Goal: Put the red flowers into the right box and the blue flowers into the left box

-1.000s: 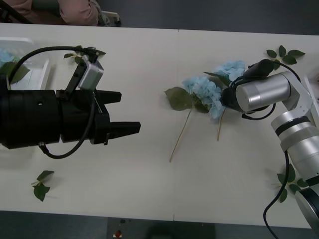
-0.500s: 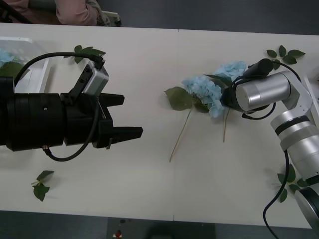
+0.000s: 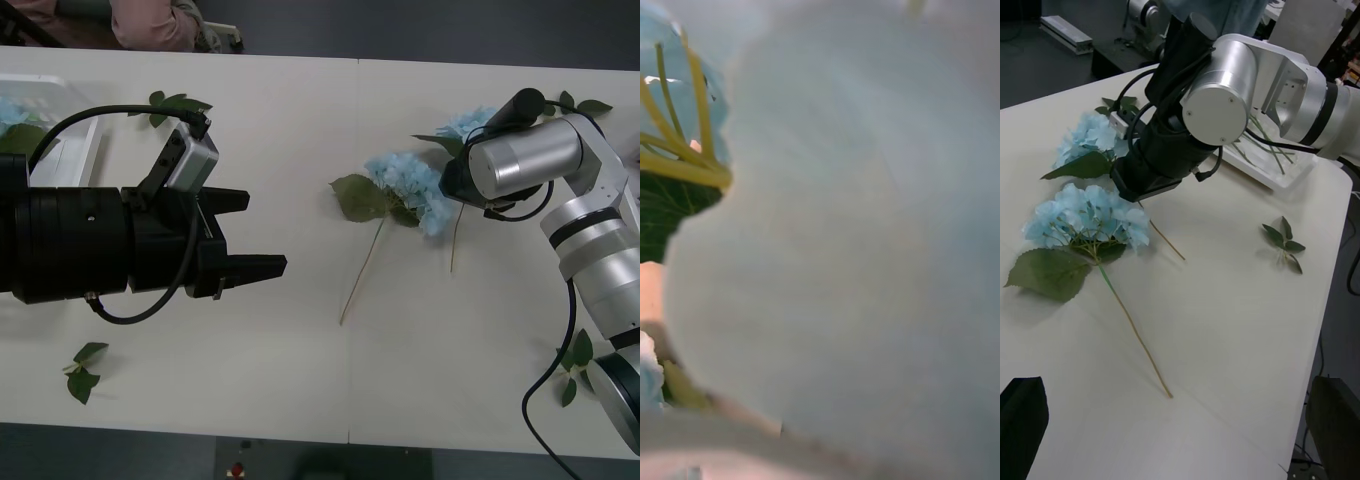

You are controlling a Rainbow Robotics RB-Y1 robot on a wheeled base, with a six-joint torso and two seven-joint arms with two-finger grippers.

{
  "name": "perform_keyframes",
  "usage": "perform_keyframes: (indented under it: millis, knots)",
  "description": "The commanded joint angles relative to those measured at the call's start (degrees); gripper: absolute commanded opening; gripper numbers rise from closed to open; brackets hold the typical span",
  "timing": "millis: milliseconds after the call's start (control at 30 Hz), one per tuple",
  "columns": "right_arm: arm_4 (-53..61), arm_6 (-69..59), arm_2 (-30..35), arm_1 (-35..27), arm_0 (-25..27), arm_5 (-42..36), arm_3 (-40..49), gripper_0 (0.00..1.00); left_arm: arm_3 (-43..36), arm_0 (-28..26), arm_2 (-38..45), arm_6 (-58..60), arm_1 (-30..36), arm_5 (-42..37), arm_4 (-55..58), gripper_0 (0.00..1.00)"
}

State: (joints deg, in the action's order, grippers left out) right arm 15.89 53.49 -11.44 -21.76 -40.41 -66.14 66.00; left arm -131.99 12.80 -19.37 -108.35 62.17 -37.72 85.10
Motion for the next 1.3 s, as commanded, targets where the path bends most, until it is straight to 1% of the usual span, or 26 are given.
perform_keyframes:
  millis: [33, 133, 233, 400, 500, 567, 700, 900, 1133, 1300]
  knots:
    - [0.37, -1.28, -0.07, -1.36, -1.52, -2.85, 4.05, 0.00, -1.34, 1.00, 1.08, -2.05, -0.12, 0.63, -0.11, 1.00]
    - [1.25, -0.49, -0.07, -3.03, -1.52, -5.40, 7.13, 0.00, -1.34, 1.00, 1.08, -2.05, -0.12, 0.63, -0.11, 1.00]
    - [4.50, 3.20, 0.36, -5.14, -1.08, -7.86, 11.00, 0.00, -1.34, 1.00, 1.08, -2.05, -0.12, 0.63, -0.11, 1.00]
    - [10.13, 13.22, 5.20, -6.02, 0.77, -10.50, 16.88, 0.00, -1.34, 1.00, 1.08, -2.05, -0.12, 0.63, -0.11, 1.00]
    - [15.31, 23.42, 10.12, -6.02, 2.96, -12.43, 22.07, 0.00, -1.34, 1.00, 1.08, -2.05, -0.12, 0.63, -0.11, 1.00]
    - [17.77, 27.19, 11.88, -6.02, 3.67, -13.40, 24.27, 0.00, -1.34, 1.00, 1.08, -2.05, -0.12, 0.63, -0.11, 1.00]
    - [26.83, 36.69, 17.33, -4.87, 5.78, -16.04, 30.60, 0.00, -1.34, 1.00, 1.08, -2.05, -0.12, 0.63, -0.11, 1.00]
    - [48.19, 43.63, 25.85, -1.89, 5.87, -19.03, 31.12, 0.00, -1.34, 1.00, 1.08, -2.05, -0.12, 0.63, -0.11, 1.00]
    - [64.36, 44.77, 26.64, 0.22, 5.25, -18.59, 31.12, 0.00, -1.34, 1.00, 1.08, -2.05, -0.12, 0.63, -0.11, 1.00]
    - [71.92, 44.60, 26.64, 2.86, 5.25, -17.53, 31.12, 0.00, -1.34, 1.00, 1.08, -2.05, -0.12, 0.63, -0.11, 1.00]
